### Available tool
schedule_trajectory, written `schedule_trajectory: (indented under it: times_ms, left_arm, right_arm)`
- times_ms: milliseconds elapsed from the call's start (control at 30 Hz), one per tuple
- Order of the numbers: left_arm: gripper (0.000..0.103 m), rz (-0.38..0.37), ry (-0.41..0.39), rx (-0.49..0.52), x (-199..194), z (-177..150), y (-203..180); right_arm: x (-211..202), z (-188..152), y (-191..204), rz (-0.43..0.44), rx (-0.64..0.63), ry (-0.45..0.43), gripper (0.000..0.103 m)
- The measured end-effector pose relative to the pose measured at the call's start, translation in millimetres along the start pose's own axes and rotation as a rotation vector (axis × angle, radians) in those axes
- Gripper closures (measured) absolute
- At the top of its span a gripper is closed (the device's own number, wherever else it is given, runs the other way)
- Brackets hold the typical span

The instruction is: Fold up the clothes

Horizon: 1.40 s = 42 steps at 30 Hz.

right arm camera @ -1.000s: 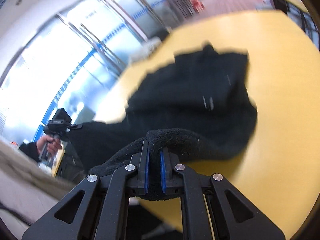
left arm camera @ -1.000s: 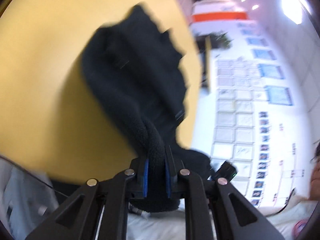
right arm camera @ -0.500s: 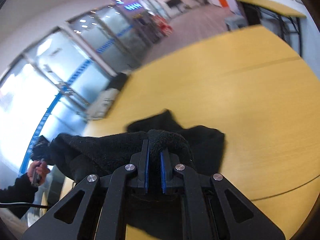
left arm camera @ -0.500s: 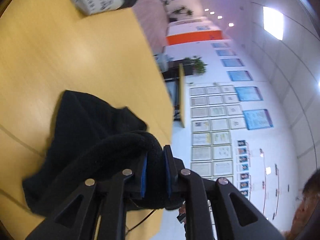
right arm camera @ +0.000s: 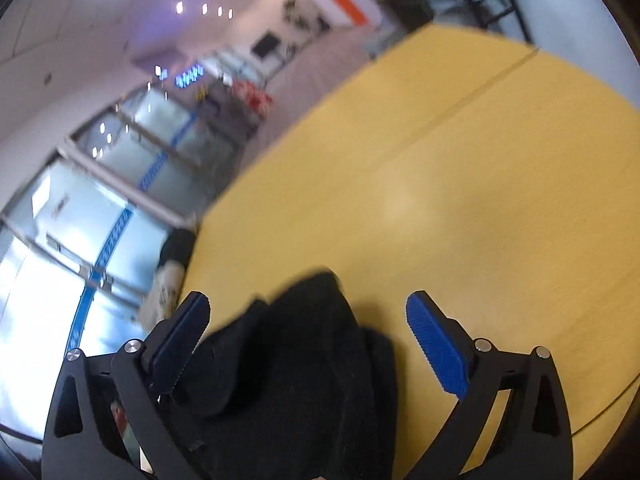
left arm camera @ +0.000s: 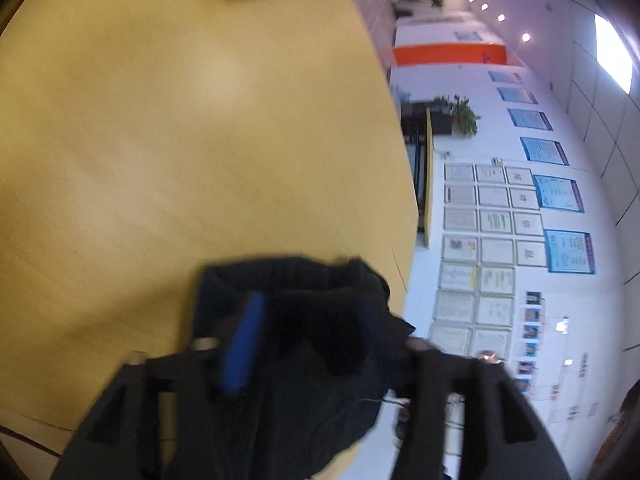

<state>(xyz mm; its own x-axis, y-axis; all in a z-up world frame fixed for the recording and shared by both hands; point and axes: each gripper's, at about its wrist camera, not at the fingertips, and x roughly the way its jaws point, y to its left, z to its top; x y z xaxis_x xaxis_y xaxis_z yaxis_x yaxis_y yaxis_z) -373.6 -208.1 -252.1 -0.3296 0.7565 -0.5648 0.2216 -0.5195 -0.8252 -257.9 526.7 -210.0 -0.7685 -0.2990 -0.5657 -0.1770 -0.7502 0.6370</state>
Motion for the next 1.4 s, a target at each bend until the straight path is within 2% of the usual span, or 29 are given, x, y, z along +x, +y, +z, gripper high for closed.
schedule_trajectory:
  times_ms: [67, 133, 200, 267, 300, 333, 400, 467, 533, 600, 633, 667, 733, 800, 833, 867, 900, 933, 967, 1000, 1033, 1067, 1100, 1133, 1167, 1233, 1267, 1333, 1400]
  left_arm:
    - [0.023, -0.002, -0.012, 0.069, -7, 2, -20]
    - [0.020, -0.012, 0.019, 0.144, -2, 0, -39]
    - [0.020, -0.012, 0.121, 0.221, 28, -8, -50]
    - [0.020, 0.004, 0.241, 0.285, 68, -18, -55]
    - [0.020, 0.029, 0.269, 0.305, 83, -21, -53]
    - [0.020, 0.065, 0.275, 0.316, 95, -23, -48]
    - [0.022, 0.067, 0.228, 0.306, 108, -9, -41]
    - [0.028, 0.071, 0.138, 0.268, 103, 13, -34]
    - [0.033, 0.091, 0.087, 0.230, 93, 29, -21]
    - [0.042, 0.093, 0.102, 0.226, 89, 36, -16]
    - [0.041, 0.105, 0.111, 0.242, 87, 36, -18]
    - [0.041, 0.130, 0.109, 0.270, 84, 35, -23]
    - [0.031, 0.154, 0.099, 0.338, 77, 28, -36]
    - [0.022, 0.080, 0.110, 0.415, 70, 19, -52]
    - [0.019, 0.051, 0.119, 0.452, 71, 16, -59]
    - [0.018, 0.079, 0.136, 0.483, 76, 14, -62]
    - [0.018, 0.139, 0.158, 0.509, 82, 10, -63]
    - [0.023, 0.202, 0.175, 0.514, 91, 10, -60]
    - [0.031, 0.230, 0.180, 0.502, 95, 14, -54]
    - [0.044, 0.233, 0.176, 0.487, 95, 19, -49]
    - [0.052, 0.236, 0.173, 0.472, 95, 24, -43]
    - [0.053, 0.243, 0.165, 0.455, 89, 26, -42]
    - [0.050, 0.257, 0.155, 0.455, 80, 23, -46]
    - [0.035, 0.279, 0.147, 0.496, 72, 16, -58]
    - [0.030, 0.306, 0.138, 0.558, 64, 6, -75]
    - [0.026, 0.295, 0.137, 0.691, 49, -13, -109]
    - [0.024, 0.284, 0.140, 0.770, 43, -26, -130]
    - [0.014, 0.277, 0.145, 0.911, 40, -48, -167]
    - [0.009, 0.253, 0.196, 1.081, 53, -77, -201]
  right_arm:
    - [-9, 10, 15, -0.029, -0.096, -0.007, 0.000]
    - [22, -9, 46, -0.015, -0.299, 0.177, 0.000]
    - [55, -29, 76, 0.000, -0.503, 0.363, 0.000]
    - [95, -61, 96, 0.036, -0.615, 0.499, 0.006]
    - [116, -70, 101, 0.036, -0.635, 0.536, 0.008]
    - [130, -67, 95, 0.018, -0.601, 0.521, 0.009]
    - [160, -59, 84, -0.020, -0.530, 0.489, 0.009]
    - [169, -35, 63, -0.106, -0.425, 0.373, 0.014]
    - [158, -8, 36, -0.269, -0.324, 0.210, 0.014]
    - [142, 5, 18, -0.342, -0.268, 0.145, 0.014]
    - [134, 11, 9, -0.379, -0.240, 0.113, 0.013]
    - [127, 11, 11, -0.359, -0.263, 0.125, 0.013]
    - [111, 5, 33, -0.299, -0.349, 0.138, 0.013]
    - [95, -5, 58, -0.178, -0.415, 0.153, 0.007]
    - [98, -14, 64, -0.143, -0.438, 0.195, 0.005]
    - [101, -23, 71, -0.110, -0.461, 0.237, 0.005]
    - [104, -32, 77, -0.076, -0.484, 0.279, 0.006]
    - [112, -40, 75, -0.097, -0.524, 0.305, 0.008]
    - [119, -42, 64, -0.173, -0.531, 0.313, 0.011]
    - [126, -45, 52, -0.251, -0.537, 0.320, 0.014]
    - [121, -36, 32, -0.331, -0.477, 0.298, 0.022]
    - [115, -27, 11, -0.410, -0.415, 0.275, 0.021]
    - [97, -17, -4, -0.443, -0.349, 0.226, 0.021]
    - [76, -12, -8, -0.443, -0.315, 0.172, 0.021]
    - [47, -9, -7, -0.425, -0.301, 0.113, 0.016]
    - [-2, -36, 4, -0.333, -0.189, 0.044, 0.005]
    - [-27, -50, 9, -0.287, -0.133, 0.009, 0.001]
    - [-77, -78, 21, -0.194, -0.020, -0.059, 0.000]
    - [-92, -135, 21, -0.119, 0.130, -0.021, 0.000]
